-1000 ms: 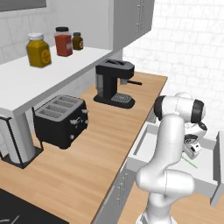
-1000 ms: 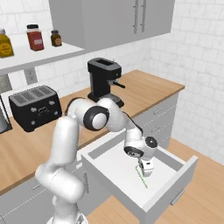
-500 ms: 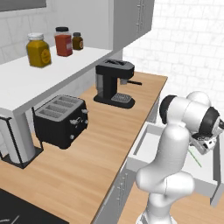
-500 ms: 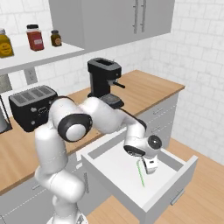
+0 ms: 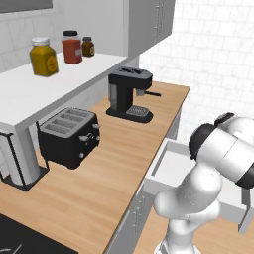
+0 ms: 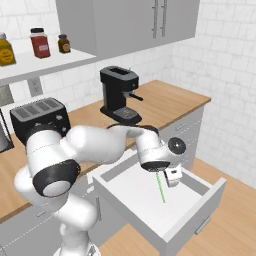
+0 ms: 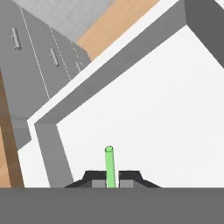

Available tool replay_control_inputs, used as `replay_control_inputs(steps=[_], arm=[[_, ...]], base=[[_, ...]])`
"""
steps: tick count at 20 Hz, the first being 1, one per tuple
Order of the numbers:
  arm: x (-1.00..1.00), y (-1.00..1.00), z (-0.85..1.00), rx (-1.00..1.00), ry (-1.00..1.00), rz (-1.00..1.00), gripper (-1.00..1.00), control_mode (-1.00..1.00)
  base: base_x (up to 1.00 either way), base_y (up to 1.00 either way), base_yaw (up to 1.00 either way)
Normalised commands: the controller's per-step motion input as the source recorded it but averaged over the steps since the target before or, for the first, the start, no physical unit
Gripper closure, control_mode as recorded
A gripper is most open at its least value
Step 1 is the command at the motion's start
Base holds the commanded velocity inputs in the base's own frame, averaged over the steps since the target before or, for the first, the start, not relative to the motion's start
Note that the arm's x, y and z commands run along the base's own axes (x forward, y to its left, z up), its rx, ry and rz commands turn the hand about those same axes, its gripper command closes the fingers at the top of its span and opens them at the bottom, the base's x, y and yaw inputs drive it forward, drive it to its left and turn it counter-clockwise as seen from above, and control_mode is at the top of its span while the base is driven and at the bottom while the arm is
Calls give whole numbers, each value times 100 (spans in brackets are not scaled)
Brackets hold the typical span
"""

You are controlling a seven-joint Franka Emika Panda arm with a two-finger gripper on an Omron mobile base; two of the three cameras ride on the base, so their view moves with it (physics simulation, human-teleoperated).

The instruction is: Take a straw from the drawer in front and place it inside the glass cup on the dining counter.

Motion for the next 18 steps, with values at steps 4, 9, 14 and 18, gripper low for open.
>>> replay_control_inputs(steps=[4, 9, 14, 18], arm=[[-19, 0, 100, 0, 0, 0, 100, -100], [-21, 0, 100, 0, 0, 0, 100, -100], [-6, 4, 55, 0, 1, -2, 100, -100], [-10, 2, 9, 0, -1, -4, 100, -100]], base=[[0, 0, 0], [0, 0, 0], [0, 0, 0], [0, 0, 0]])
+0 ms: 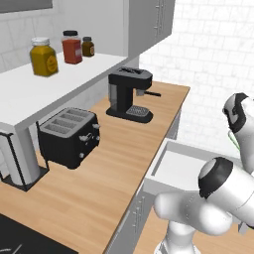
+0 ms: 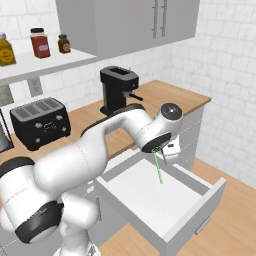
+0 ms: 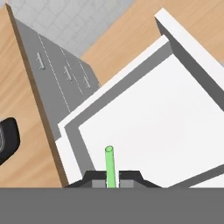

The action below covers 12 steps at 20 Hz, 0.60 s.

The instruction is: Take a straw from the drawer in front and place it inside the glass cup on the dining counter.

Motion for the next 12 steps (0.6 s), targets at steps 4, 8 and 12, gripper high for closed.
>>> replay_control_inputs(steps=[4, 8, 12], arm=[[0, 7, 0, -1, 0, 0, 100, -100], [0, 9, -1, -6, 0, 0, 100, 100], [0, 0, 0, 0, 0, 0, 100, 100]], base=[[0, 0, 0], [-10, 16, 0], [-53, 16, 12]])
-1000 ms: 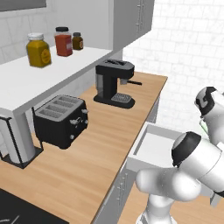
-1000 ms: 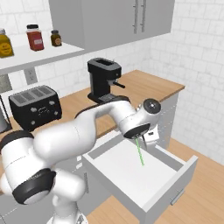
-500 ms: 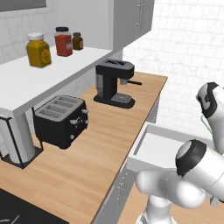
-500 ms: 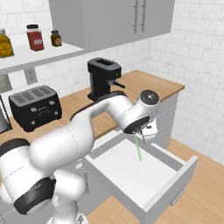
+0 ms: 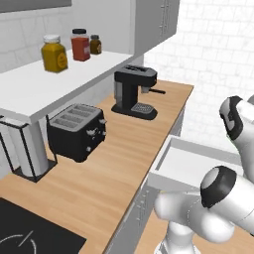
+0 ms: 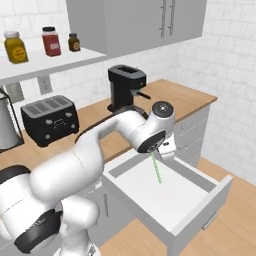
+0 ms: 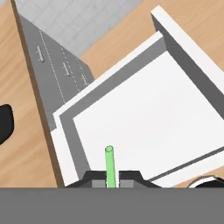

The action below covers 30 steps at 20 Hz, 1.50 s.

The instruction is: Take a straw from the drawer in front and place it inside the glass cup on the dining counter.

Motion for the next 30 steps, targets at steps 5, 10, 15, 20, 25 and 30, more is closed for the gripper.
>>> replay_control_inputs(steps=[5, 10, 15, 20, 25, 30], arm=[[0, 0, 0, 0, 0, 0, 100, 100], [0, 0, 0, 0, 0, 0, 100, 100], [0, 0, 0, 0, 0, 0, 100, 100], [0, 0, 0, 0, 0, 0, 100, 100], [0, 0, 0, 0, 0, 0, 100, 100], [0, 0, 0, 0, 0, 0, 100, 100]], base=[[-68, 8, 29], [-59, -9, 41], [-72, -29, 42], [-80, -14, 46], [-80, 0, 51], [-60, -40, 45]])
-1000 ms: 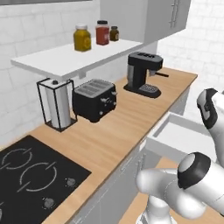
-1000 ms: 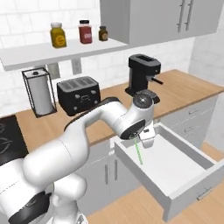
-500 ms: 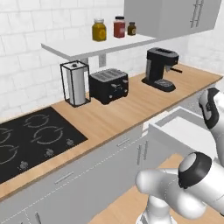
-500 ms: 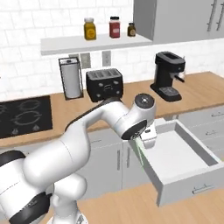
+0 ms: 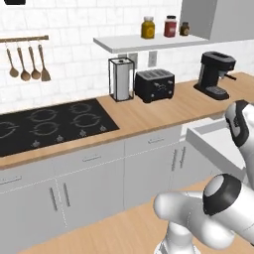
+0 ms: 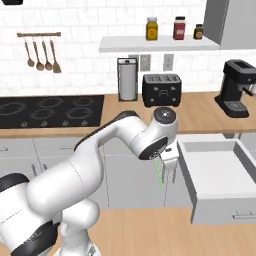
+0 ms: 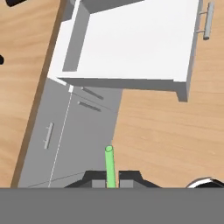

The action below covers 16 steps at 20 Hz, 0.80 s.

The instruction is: Take a straw from the drawer in front and place it inside the glass cup on the dining counter.

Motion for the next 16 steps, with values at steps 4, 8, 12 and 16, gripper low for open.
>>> replay_control_inputs(steps=[4, 8, 12, 16], arm=[[0, 0, 0, 0, 0, 0, 100, 100], [0, 0, 0, 0, 0, 0, 100, 100], [0, 0, 0, 0, 0, 0, 100, 100], [0, 0, 0, 0, 0, 0, 100, 100]], base=[[-48, -86, 18], [-11, -94, 0], [0, -98, 0], [32, -50, 6]])
